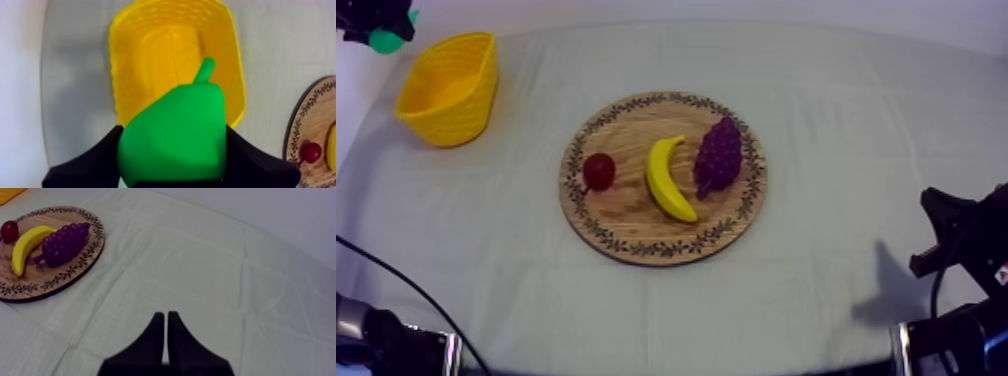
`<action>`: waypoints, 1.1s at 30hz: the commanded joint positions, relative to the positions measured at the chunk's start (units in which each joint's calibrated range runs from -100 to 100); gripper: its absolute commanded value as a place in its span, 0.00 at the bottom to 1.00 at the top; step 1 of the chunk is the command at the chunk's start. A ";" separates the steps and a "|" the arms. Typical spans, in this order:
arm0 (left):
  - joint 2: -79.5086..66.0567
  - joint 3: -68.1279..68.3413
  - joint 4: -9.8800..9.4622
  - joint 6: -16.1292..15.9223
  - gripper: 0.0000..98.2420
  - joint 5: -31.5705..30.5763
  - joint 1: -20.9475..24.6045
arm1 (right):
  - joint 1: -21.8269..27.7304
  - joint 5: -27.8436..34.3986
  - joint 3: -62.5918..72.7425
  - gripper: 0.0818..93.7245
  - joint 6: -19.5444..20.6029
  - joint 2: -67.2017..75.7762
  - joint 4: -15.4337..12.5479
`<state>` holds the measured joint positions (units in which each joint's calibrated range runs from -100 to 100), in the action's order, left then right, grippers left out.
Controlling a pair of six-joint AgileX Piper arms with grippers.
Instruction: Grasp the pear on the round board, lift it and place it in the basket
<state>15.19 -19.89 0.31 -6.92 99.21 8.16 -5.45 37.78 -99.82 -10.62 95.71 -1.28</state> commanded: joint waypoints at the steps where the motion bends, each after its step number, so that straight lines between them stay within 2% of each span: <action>1: 0.12 -0.68 0.58 0.22 0.49 0.23 0.42 | 0.01 0.04 0.05 0.00 -0.10 0.04 -0.01; 12: 5.97 -2.45 1.39 1.05 0.49 0.43 0.00 | 0.01 0.04 0.05 0.00 -0.10 0.04 -0.01; 27: 22.01 -8.29 1.45 1.25 0.48 -4.33 -0.72 | 0.01 0.04 0.05 0.00 -0.10 0.04 -0.01; 33: 29.69 -11.86 1.73 0.91 0.51 -5.12 -0.49 | 0.01 0.04 0.05 0.00 -0.10 0.04 -0.01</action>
<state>42.36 -31.18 1.98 -5.95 94.09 7.65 -5.45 37.78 -99.82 -10.72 95.71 -1.28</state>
